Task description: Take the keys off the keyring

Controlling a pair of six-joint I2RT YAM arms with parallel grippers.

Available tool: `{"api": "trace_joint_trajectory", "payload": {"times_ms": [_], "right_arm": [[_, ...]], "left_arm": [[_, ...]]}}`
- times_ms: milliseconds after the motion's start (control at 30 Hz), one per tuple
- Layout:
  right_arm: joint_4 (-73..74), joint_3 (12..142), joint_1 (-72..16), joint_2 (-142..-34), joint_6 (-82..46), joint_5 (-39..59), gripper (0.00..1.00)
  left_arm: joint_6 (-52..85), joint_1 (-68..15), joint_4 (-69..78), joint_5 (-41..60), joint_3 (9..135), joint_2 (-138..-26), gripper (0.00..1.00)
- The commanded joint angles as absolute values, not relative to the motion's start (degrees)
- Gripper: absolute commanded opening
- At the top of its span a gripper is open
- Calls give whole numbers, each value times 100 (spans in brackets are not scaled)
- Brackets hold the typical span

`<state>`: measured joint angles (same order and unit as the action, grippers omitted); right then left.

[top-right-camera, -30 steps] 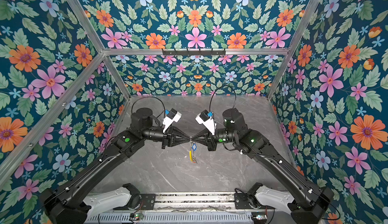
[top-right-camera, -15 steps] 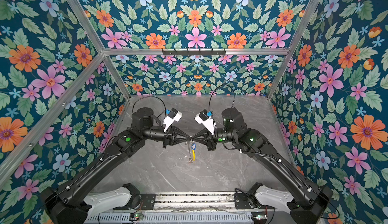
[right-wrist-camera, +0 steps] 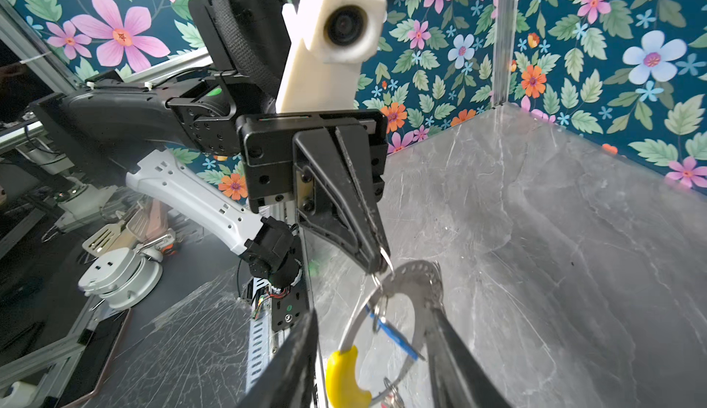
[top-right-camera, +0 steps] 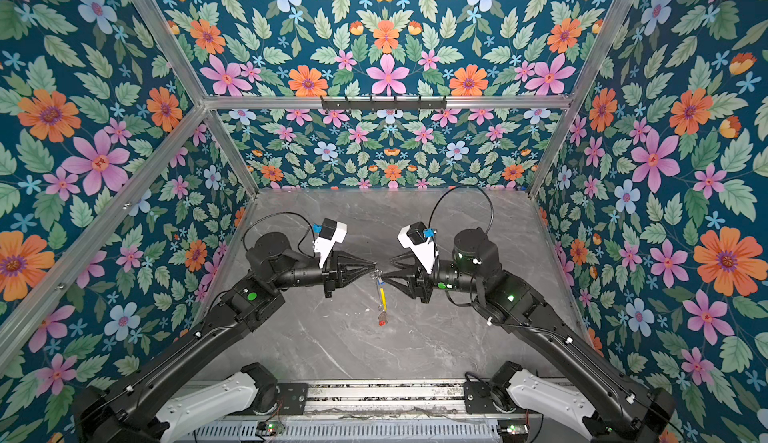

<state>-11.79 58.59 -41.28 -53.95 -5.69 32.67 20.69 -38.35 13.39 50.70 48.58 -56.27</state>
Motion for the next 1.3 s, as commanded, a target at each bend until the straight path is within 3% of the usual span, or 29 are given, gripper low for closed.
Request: {"api": "trace_joint_trajectory", "payload": {"times_ms": [0,500,1133,1267], "right_arm": [[-339,5469,-4125,-5162,-826,3075,50],[-173,5089,-4131,-5064,-896,3419,55],[139,5317,-4135,-5493,-1020,4359,15],[145,5306,-4155,-5518,-1037,4397,2]], "left_arm": [[2446,-3854,2826,4873,4545,-5486,0],[2957,-3858,3943,5630,4256,-5757,0],[3226,-3858,4324,5632,4170,-5801,0],[3243,-3858,4396,5543,4142,-5801,0]]}}
